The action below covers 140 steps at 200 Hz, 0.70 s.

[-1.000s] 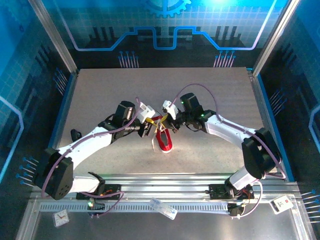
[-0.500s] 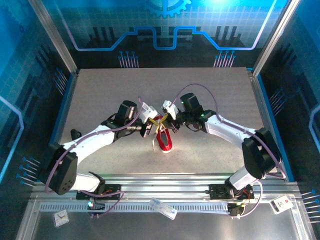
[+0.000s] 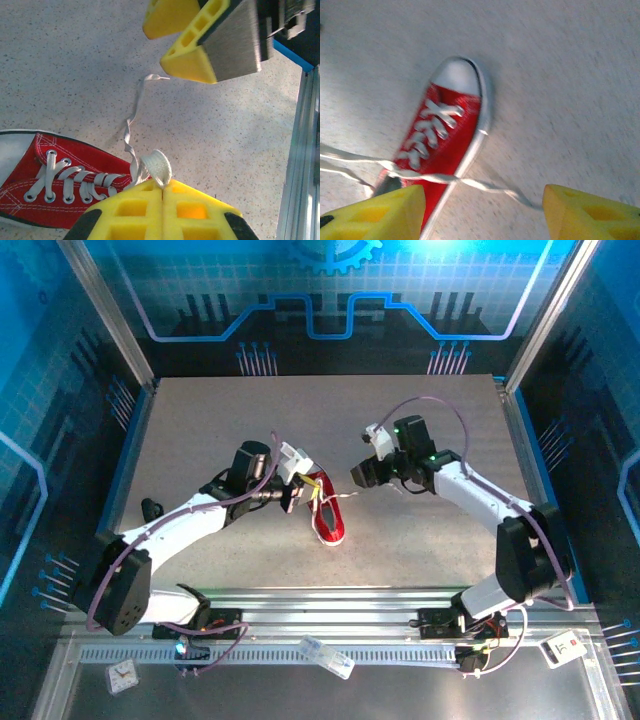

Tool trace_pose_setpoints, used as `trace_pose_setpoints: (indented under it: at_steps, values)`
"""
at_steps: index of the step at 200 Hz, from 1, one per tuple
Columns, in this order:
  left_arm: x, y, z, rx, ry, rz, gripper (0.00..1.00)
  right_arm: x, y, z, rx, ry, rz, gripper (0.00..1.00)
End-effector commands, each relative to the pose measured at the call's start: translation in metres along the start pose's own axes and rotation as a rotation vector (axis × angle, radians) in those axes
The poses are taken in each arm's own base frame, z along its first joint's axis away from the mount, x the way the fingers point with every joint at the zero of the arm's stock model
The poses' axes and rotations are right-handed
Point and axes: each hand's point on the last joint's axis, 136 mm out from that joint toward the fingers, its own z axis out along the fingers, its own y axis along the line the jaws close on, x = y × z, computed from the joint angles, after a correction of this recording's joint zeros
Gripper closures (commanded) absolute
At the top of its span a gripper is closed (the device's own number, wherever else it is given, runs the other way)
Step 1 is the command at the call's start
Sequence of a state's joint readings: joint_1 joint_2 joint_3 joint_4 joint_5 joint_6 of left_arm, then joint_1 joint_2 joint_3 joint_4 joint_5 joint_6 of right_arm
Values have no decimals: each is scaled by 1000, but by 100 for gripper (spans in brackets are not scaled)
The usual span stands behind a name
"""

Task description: Tie the shoes

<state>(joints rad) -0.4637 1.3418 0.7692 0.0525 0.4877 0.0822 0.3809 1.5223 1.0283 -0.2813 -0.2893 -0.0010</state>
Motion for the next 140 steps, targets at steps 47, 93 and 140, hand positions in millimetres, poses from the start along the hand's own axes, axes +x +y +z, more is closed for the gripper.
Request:
trace_pose_setpoints:
  at_steps: [47,93,140]
  values:
    - [2,-4,1,31,-4,4,100,84,-80,18,371,489,263,34]
    - [8,-4,1,32,1,0,100,74,-77,44,317,450,460,29]
    - [8,-8,1,54,-4,0,100,81,-79,71,305,486,530,35]
